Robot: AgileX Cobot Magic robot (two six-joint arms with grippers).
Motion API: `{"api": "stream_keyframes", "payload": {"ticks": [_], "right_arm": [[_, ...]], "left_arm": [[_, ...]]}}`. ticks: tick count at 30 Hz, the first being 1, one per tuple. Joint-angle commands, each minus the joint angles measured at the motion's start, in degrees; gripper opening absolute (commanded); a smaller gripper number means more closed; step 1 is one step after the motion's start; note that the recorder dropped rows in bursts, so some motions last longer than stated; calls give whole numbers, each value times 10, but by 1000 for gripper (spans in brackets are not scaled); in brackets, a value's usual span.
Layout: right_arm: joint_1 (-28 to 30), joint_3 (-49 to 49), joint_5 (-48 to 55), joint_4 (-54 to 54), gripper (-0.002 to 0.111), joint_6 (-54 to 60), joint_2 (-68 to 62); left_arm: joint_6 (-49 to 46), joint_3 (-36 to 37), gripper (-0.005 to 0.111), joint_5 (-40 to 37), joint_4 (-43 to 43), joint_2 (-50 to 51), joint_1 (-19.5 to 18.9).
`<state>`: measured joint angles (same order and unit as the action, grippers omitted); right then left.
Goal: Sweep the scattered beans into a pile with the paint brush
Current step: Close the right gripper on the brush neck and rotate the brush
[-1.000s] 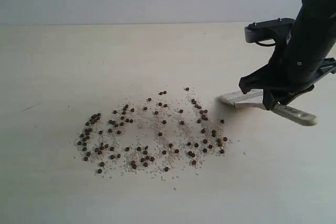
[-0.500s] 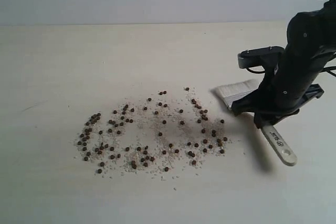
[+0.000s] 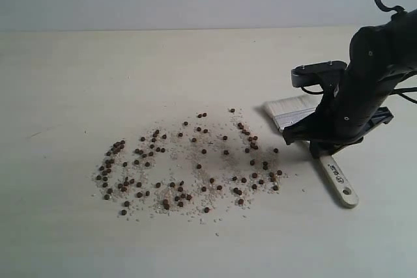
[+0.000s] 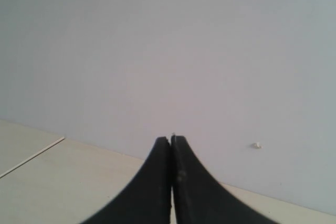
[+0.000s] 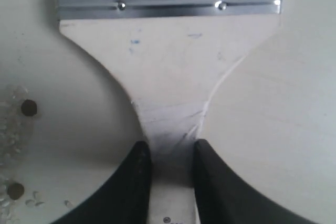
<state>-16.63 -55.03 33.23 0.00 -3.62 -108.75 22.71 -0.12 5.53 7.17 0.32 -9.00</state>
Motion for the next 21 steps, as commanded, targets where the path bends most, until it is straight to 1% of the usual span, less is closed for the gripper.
{"api": "stream_keyframes", "payload": {"ticks": [1,4,5,10,18,21], "right_arm": [[-1,3,-9,0,19,4,-15],[-1,3,-8,0,32,4,-15],[-1,3,-8,0,34,4,-15],[-1,3,-9,0,35,4,-19],[-1,3,-48,0,35,-10,-21],[-1,3,-46,0,33,-10,-21]], "left_arm": [[-2,1,0,-2,-3,-3,4],[-2,1,0,-2,-3,-3,4],[-2,1,0,-2,-3,-3,4],[-2,1,0,-2,-3,-3,4],[-2,1,0,-2,-3,-3,4],[-2,1,0,-2,-3,-3,4]]}}
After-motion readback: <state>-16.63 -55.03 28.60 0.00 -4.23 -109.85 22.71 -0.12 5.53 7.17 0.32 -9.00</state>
